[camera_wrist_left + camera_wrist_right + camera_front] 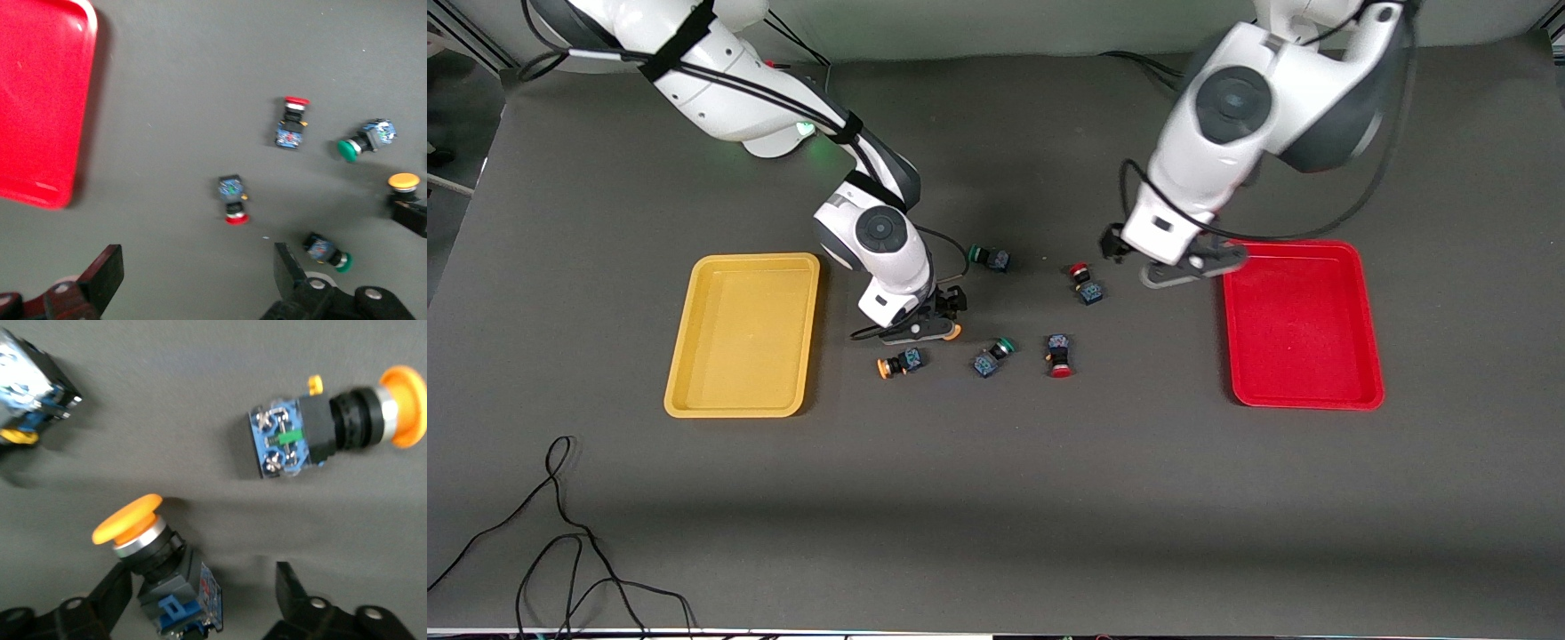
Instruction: Place red and yellow buttons in trays
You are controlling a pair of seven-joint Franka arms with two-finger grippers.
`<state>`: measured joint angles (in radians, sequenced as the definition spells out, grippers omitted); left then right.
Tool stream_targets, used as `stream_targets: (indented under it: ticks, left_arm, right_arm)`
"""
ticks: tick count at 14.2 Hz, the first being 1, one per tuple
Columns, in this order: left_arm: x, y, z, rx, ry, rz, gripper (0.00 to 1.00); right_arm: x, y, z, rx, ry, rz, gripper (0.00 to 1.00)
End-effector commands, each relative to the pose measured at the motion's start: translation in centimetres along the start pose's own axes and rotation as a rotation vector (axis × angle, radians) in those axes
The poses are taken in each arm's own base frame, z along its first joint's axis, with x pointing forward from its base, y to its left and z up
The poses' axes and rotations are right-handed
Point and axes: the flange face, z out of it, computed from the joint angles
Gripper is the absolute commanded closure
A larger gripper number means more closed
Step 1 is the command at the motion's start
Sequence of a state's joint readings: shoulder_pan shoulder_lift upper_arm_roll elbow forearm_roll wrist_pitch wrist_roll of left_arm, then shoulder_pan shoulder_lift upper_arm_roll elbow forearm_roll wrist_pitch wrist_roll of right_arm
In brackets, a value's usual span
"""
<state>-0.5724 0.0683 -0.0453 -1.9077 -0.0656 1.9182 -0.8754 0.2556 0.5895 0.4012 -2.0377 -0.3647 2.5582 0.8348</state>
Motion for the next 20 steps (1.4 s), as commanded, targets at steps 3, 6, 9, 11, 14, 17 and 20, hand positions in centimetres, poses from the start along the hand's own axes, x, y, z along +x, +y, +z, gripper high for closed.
stream_targets:
  ticks: [3, 6, 9, 11, 14, 17, 20]
  left_arm:
    - [0.4, 1.8, 4.5, 0.001, -0.012, -0.063, 0.0]
    - [0.6, 3.2, 12.1, 0.028, -0.028, -0.055, 0.0]
    - [-0.5, 3.1, 18.9, -0.003, 0.008, -0.089, 0.0]
    - [-0.4, 3.1, 22.9, 0.001, 0.009, -0.091, 0.0]
    - [-0.7, 3.2, 25.8, 0.014, 0.002, -0.088, 0.02]
    - [-1.5, 3.4, 27.5, 0.04, -0.013, -0.092, 0.18]
    - [-1.6, 3.2, 27.6, 0.054, -0.022, -0.096, 0.54]
  right_arm:
    - [0.4, -0.3, -0.9, -0.004, 0.028, 0.017, 0.83]
    - [1.2, 1.3, -3.3, -0.064, 0.025, 0.032, 1.0]
    - [2.1, 4.7, -10.1, -0.2, 0.009, -0.031, 1.0]
    - [2.9, 9.5, -14.5, -0.196, -0.037, -0.026, 1.0]
    - [1.9, 18.1, -14.4, -0.185, -0.105, 0.032, 1.0]
    - [-1.8, 26.3, -11.0, -0.174, -0.104, 0.065, 1.0]
    - [-3.9, 32.7, -6.8, -0.142, -0.104, 0.07, 1.0]
